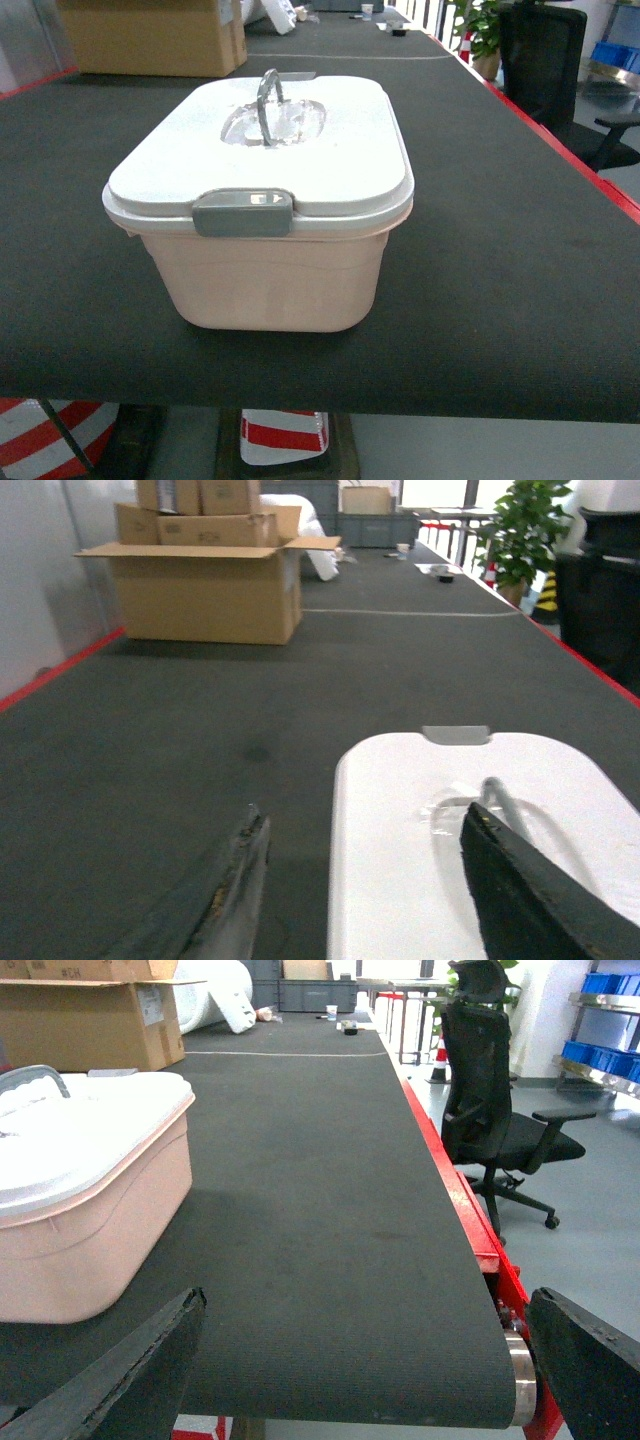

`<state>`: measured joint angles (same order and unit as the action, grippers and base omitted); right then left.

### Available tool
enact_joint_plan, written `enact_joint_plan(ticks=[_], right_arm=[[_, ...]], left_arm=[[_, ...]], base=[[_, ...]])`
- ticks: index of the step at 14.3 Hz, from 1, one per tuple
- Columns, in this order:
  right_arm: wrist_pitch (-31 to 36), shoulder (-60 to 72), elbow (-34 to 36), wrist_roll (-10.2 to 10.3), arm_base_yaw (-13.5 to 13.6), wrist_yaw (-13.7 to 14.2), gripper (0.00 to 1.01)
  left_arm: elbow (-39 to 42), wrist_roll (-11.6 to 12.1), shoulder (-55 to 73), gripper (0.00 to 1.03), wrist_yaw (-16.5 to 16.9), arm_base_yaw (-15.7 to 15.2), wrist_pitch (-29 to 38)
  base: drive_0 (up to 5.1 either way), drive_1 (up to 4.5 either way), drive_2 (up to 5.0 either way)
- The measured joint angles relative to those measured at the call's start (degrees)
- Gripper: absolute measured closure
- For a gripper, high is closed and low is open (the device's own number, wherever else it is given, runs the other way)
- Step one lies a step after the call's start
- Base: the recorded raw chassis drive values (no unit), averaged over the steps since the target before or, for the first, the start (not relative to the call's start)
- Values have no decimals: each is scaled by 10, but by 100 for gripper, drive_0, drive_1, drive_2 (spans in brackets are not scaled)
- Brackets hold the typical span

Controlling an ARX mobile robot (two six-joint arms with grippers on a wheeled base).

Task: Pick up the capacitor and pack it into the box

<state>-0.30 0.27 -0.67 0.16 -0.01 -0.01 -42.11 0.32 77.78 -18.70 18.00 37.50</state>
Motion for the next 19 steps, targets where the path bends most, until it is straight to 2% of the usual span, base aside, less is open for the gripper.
enact_joint_plan(ticks=[7,9,10,13,17,18,19], right_arm=[[0,0,0,0,0,0,3],[0,0,0,0,0,0,3],[0,0,0,0,0,0,3],[0,0,0,0,0,0,3],[0,0,0,0,0,0,3],[0,0,0,0,0,0,3],[0,0,0,0,0,0,3]], left_arm=[[106,-1,-66,74,34,-35,34],[182,-1,-109,97,68,-56,49],[214,-2,-135,101,77,-72,55],[289,-3,-211,101,113,-104,56],[351,-3,-309,101,146,-140,18],[363,-2,-337,101,184,-176,1],[373,-3,-365,101,179,-183,-14]], base=[[0,0,0],[0,0,0],[0,0,0],[0,0,0],[0,0,0],[0,0,0],[0,0,0]])
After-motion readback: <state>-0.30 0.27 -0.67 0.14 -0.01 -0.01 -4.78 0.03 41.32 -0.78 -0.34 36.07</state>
